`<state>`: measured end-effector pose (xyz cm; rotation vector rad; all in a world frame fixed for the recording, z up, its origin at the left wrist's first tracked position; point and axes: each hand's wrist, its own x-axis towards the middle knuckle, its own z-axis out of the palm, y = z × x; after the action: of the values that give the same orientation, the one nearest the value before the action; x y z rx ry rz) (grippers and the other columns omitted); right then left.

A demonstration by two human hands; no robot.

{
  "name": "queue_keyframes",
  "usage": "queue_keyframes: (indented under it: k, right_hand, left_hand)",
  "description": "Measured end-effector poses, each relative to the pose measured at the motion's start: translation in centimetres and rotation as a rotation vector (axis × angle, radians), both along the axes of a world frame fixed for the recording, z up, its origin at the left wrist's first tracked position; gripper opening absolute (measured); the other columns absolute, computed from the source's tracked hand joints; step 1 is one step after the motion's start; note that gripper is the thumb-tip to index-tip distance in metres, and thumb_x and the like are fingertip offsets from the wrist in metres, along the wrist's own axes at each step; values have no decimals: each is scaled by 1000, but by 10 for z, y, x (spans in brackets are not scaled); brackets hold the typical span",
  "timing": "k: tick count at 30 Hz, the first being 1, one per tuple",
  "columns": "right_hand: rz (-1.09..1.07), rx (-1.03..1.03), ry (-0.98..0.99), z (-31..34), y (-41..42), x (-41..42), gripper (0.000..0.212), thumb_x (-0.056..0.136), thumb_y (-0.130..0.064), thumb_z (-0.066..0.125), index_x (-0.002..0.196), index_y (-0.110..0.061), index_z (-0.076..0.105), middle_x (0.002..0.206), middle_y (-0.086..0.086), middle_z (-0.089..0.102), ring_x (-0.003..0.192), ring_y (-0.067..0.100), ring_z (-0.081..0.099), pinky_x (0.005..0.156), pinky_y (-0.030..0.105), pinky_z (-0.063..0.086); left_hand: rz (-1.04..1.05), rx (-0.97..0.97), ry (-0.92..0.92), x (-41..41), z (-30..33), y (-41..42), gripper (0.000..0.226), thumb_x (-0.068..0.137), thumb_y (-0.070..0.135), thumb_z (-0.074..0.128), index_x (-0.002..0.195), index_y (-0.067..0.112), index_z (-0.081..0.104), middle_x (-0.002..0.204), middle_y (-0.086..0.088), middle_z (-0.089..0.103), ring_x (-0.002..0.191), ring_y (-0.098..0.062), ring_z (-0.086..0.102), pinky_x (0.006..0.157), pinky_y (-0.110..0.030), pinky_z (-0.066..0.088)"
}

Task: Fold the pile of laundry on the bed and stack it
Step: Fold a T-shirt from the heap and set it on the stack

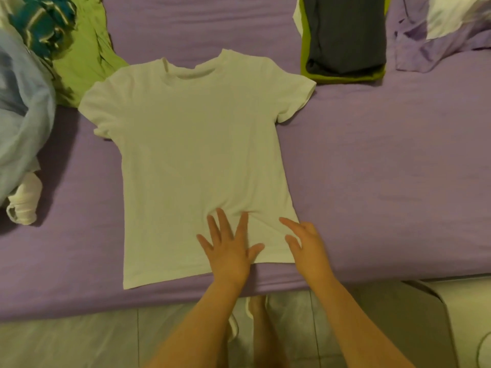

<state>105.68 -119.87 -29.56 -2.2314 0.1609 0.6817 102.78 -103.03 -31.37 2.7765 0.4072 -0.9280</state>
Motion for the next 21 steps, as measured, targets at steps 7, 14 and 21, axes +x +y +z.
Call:
queue_keyframes:
  k: [7, 14, 21]
  right_hand:
    - [243, -245, -7, 0, -12, 2, 49, 100, -20, 42, 144, -38, 33, 120, -3, 47, 92, 16, 56, 78, 23, 48]
    - [248, -231, 39, 3, -5, -1, 34, 98, -23, 46, 127, -39, 49, 111, -5, 52, 89, 18, 54, 70, 37, 47]
    - [451, -496, -113, 16, 14, 26, 57, 97, -25, 44, 149, -33, 21, 160, 5, -6, 147, 25, 2, 116, 38, 15]
  left_hand:
    - [79, 22, -103, 18, 4, 6, 92, 80, 82, 19, 148, 33, -19, 154, -13, -29, 142, -39, -23, 111, -64, -2]
    - [-20, 23, 81, 14, 2, 5, 107, 78, 81, 38, 143, 32, -30, 150, -14, -37, 139, -43, -27, 108, -69, 6]
    - [-221, 3, 23, 33, 8, 11, 110, 79, 76, 46, 144, 29, -28, 144, -12, -45, 136, -41, -33, 109, -66, -3]
